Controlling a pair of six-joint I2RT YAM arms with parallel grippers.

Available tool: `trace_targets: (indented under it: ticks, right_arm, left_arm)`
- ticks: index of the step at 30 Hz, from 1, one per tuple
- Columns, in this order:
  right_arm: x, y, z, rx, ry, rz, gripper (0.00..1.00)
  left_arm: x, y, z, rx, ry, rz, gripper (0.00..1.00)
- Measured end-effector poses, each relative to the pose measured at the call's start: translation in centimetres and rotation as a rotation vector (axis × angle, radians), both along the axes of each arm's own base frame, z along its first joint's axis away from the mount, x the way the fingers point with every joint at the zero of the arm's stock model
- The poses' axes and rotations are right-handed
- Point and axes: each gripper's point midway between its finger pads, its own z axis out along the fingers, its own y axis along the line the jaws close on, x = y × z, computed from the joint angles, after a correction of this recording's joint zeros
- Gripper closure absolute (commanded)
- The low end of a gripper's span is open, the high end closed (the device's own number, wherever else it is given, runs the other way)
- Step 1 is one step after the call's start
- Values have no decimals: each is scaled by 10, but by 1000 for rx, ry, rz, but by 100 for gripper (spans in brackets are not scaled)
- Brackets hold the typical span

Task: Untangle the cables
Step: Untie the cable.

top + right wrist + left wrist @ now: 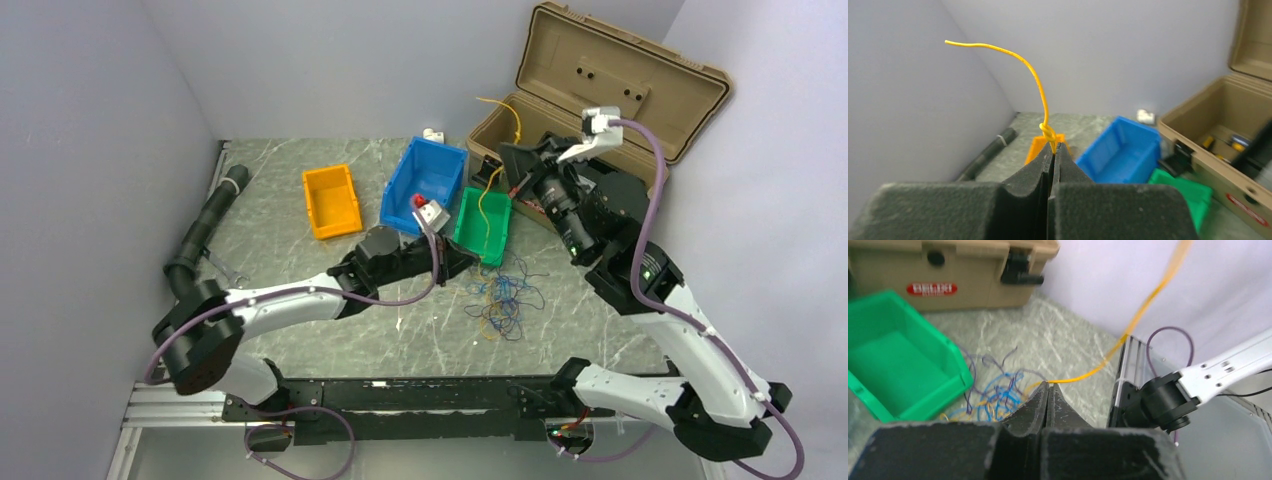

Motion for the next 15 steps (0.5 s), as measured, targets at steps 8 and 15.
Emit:
trace_targets:
  ticks: [8,15]
  right_arm:
    - [4,-45,-84,-82,134,-198,100]
    - [13,-48,-112,-133,202,-235,100]
  left_arm:
    - [-9,31,87,-91,-173,48,65]
    - [1,25,65,-4,-154,69,10]
